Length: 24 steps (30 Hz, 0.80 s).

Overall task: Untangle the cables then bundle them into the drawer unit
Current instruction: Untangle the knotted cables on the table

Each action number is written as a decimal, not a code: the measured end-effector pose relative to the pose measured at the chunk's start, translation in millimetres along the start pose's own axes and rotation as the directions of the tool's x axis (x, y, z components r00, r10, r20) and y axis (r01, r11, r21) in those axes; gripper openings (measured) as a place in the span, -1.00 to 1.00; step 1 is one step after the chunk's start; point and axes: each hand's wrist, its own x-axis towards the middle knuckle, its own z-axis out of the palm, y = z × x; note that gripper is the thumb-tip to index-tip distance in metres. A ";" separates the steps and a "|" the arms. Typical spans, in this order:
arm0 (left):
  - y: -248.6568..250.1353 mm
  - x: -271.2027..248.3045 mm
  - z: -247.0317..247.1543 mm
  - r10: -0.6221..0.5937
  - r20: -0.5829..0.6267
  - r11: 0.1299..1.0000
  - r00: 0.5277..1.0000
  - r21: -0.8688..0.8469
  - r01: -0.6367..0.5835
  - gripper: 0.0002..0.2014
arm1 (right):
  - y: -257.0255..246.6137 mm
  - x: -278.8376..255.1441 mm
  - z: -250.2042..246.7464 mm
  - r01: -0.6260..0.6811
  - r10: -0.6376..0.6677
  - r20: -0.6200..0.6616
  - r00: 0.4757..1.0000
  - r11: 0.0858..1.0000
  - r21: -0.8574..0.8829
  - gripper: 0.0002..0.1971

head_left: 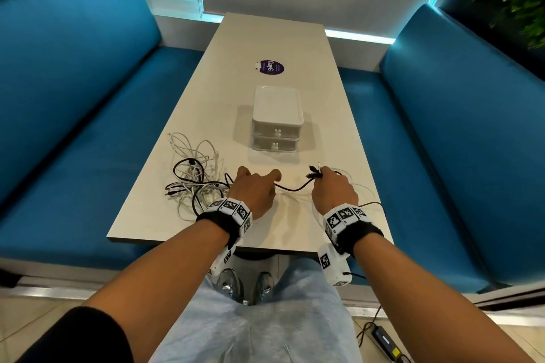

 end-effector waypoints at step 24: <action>1.3 4.8 11.8 0.128 0.012 0.990 0.992 -0.053 -0.127 -0.79 | -24.6 -9.4 23.5 0.182 -0.277 0.261 0.925 0.924 0.337 -0.70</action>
